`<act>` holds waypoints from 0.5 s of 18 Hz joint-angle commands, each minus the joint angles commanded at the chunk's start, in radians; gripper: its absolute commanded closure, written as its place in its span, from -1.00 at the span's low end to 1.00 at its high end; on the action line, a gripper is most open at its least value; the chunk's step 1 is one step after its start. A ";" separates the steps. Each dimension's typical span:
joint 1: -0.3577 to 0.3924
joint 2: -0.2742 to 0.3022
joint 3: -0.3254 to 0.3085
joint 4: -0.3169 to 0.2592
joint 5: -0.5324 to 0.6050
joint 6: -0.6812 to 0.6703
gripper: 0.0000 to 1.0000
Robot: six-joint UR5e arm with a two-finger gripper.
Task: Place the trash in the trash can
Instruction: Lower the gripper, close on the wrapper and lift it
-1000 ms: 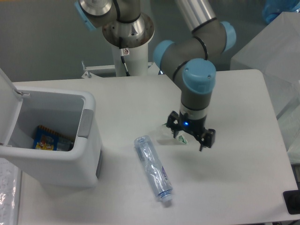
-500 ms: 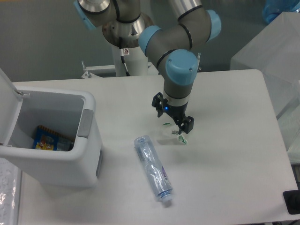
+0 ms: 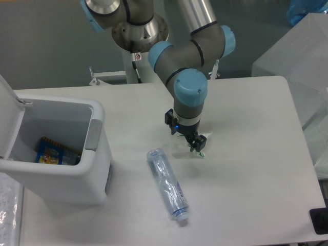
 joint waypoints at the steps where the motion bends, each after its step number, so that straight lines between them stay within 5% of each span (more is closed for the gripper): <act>1: 0.002 0.000 0.003 -0.002 0.000 0.005 1.00; 9: 0.005 0.008 0.064 -0.023 -0.006 -0.008 1.00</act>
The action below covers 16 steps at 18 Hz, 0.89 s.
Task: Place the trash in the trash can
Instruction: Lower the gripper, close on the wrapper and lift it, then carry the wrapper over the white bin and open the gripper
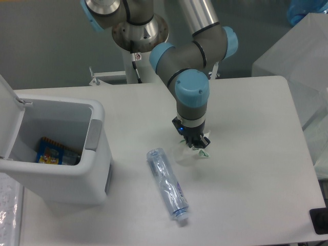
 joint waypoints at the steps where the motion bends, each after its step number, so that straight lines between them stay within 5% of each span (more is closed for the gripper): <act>1: 0.003 0.002 0.000 -0.002 0.000 0.000 1.00; 5: 0.012 0.018 0.014 -0.024 -0.003 0.002 1.00; 10: 0.049 0.058 0.167 -0.170 -0.112 -0.017 1.00; 16: 0.057 0.106 0.267 -0.167 -0.371 -0.233 1.00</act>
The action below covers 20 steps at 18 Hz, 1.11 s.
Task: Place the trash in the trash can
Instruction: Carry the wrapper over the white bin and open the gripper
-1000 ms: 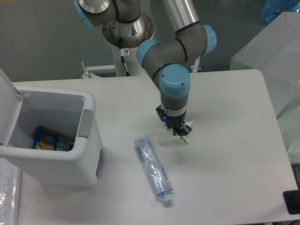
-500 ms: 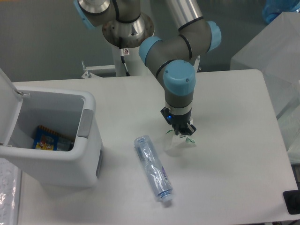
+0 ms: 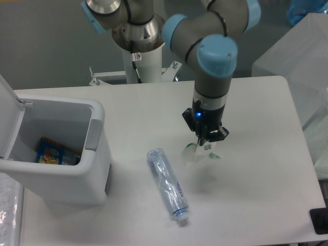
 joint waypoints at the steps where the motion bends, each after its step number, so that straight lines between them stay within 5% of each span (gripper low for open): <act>1: -0.002 0.020 -0.006 0.006 -0.043 -0.029 1.00; 10: -0.021 0.169 -0.009 0.095 -0.253 -0.166 1.00; 20: -0.208 0.235 -0.038 0.107 -0.269 -0.224 1.00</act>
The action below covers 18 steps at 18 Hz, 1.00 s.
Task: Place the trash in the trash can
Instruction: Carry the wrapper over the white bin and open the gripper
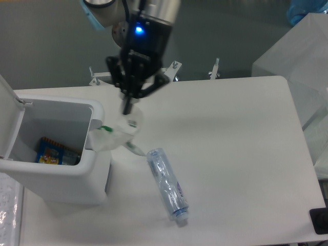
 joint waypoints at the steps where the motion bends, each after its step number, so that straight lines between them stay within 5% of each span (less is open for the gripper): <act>1: -0.014 0.003 0.000 0.000 0.000 -0.003 1.00; 7: -0.098 0.000 0.000 0.002 0.000 -0.012 0.97; 8: -0.106 -0.005 0.000 0.003 -0.002 -0.009 0.55; 11: -0.114 -0.008 -0.003 0.003 -0.002 -0.012 -0.16; 12: -0.114 -0.006 -0.011 0.003 -0.002 -0.012 -0.99; 18: -0.112 -0.017 -0.012 0.002 0.002 -0.017 -1.00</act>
